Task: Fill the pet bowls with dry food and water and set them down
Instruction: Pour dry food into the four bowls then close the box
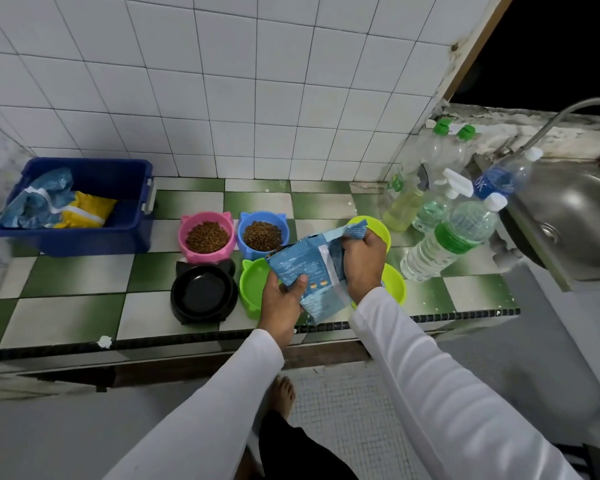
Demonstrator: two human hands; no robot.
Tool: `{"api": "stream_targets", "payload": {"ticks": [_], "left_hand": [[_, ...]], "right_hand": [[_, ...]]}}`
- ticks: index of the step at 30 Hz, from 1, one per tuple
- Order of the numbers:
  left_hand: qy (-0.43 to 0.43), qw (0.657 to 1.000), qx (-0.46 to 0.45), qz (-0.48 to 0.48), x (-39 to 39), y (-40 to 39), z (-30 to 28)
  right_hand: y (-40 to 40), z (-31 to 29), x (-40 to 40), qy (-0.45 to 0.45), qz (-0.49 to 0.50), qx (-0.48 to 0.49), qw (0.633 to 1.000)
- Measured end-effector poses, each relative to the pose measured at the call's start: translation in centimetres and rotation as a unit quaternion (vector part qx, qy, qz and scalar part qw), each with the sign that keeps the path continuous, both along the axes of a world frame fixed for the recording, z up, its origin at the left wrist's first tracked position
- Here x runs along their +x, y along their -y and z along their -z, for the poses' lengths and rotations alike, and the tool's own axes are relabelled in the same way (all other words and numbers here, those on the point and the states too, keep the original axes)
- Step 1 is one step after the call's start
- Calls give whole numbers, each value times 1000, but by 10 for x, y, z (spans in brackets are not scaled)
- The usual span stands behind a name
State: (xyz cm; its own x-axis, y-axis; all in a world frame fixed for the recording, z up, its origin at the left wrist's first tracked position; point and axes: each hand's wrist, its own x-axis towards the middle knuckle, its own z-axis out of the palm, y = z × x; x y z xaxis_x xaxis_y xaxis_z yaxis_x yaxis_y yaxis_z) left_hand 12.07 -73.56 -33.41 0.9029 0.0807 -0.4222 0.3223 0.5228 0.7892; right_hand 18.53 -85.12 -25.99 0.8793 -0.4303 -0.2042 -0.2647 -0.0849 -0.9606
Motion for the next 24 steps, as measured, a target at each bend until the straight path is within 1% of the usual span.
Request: {"api": "stream_targets", "payload": {"ticks": [5, 9, 12, 20, 24], "left_hand": [[-37, 998, -41, -8, -12, 8, 7], [-75, 993, -81, -26, -19, 12, 14], [-100, 990, -93, -30, -22, 13, 21], [-124, 983, -135, -30, -22, 18, 26], [-134, 978, -158, -22, -23, 15, 30]], "right_hand": [[-6, -6, -11, -4, -16, -92, 996], [-10, -7, -17, -2, -41, -162, 986], [-15, -4, -20, -9, -57, -203, 978], [-29, -3, -24, -15, -102, -276, 956], [-35, -9, -28, -7, -139, -285, 948]]}}
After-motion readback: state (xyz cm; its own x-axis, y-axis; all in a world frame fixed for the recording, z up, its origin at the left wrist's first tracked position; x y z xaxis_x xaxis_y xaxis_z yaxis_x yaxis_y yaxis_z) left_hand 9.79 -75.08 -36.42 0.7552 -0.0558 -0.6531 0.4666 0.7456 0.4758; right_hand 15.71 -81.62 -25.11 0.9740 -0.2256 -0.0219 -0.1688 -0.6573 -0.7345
